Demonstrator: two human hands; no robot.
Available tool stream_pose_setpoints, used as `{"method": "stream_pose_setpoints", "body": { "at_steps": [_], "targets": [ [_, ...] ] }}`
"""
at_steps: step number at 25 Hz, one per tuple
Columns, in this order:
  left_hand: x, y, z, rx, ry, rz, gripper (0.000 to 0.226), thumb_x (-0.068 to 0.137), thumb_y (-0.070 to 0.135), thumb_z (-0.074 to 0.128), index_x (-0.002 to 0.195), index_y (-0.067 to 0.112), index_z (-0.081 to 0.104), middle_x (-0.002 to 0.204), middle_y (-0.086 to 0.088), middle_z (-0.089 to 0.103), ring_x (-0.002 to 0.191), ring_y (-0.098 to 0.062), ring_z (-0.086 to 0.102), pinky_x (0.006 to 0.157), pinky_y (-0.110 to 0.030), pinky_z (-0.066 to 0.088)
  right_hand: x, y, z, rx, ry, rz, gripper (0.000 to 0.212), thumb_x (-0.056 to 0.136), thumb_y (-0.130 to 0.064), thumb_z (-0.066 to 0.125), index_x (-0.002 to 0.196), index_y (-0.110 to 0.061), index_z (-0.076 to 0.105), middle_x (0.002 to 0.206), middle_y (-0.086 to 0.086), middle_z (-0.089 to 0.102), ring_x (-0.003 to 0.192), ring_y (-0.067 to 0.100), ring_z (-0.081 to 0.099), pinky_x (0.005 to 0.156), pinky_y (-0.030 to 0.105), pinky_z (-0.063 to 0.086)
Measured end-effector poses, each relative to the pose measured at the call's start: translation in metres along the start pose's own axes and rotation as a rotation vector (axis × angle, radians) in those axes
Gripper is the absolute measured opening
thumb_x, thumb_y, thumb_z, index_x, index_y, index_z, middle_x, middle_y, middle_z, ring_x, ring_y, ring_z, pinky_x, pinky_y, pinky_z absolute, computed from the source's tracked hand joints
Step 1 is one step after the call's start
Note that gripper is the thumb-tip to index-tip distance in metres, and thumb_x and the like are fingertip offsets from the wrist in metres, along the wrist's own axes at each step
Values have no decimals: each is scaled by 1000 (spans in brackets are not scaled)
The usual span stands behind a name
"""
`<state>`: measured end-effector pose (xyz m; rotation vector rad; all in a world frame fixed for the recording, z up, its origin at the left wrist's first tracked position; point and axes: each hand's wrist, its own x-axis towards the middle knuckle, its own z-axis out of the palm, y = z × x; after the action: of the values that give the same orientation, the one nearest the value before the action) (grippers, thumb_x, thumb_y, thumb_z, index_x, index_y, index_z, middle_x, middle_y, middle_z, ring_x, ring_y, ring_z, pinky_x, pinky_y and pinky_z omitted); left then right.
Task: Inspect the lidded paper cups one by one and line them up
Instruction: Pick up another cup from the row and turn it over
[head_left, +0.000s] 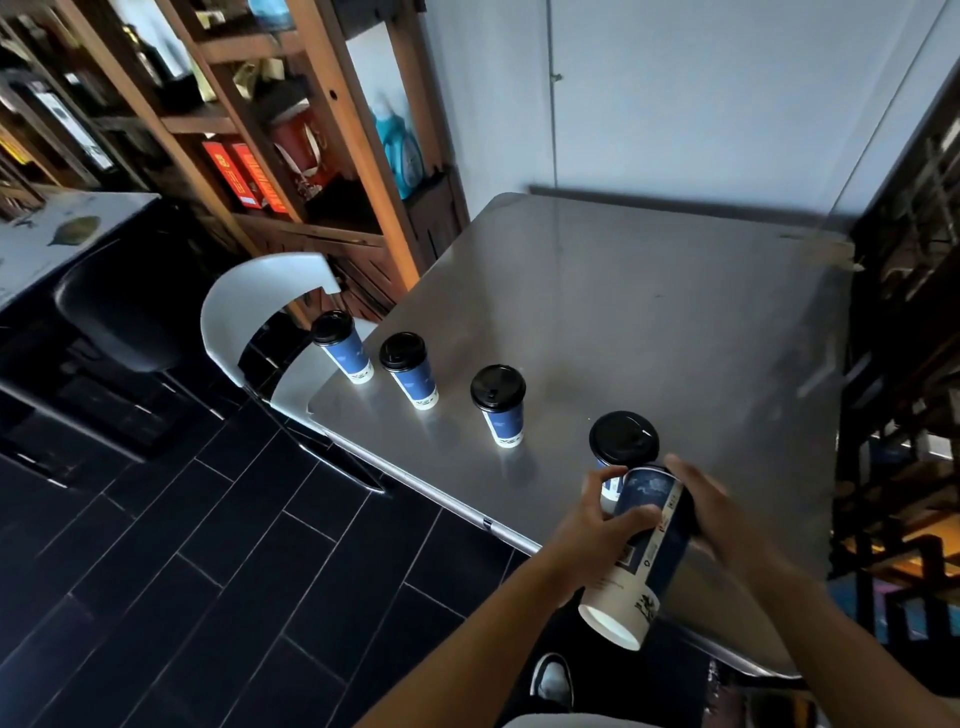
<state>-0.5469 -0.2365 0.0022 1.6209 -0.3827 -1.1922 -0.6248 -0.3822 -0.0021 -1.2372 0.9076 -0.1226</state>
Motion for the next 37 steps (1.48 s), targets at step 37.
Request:
{"method": "stream_pose_setpoints", "body": {
  "at_steps": [37],
  "targets": [
    [11,36,17,-384,70,-28,71,80,51,73,138,14,51,118,-21,69,98,-40,72,74,-39,61,-8,-13,-2,118,125,-190,22,106,-24,43,104,-21,65,104,12,68,83,22,65,67,32,51]
  ]
}}
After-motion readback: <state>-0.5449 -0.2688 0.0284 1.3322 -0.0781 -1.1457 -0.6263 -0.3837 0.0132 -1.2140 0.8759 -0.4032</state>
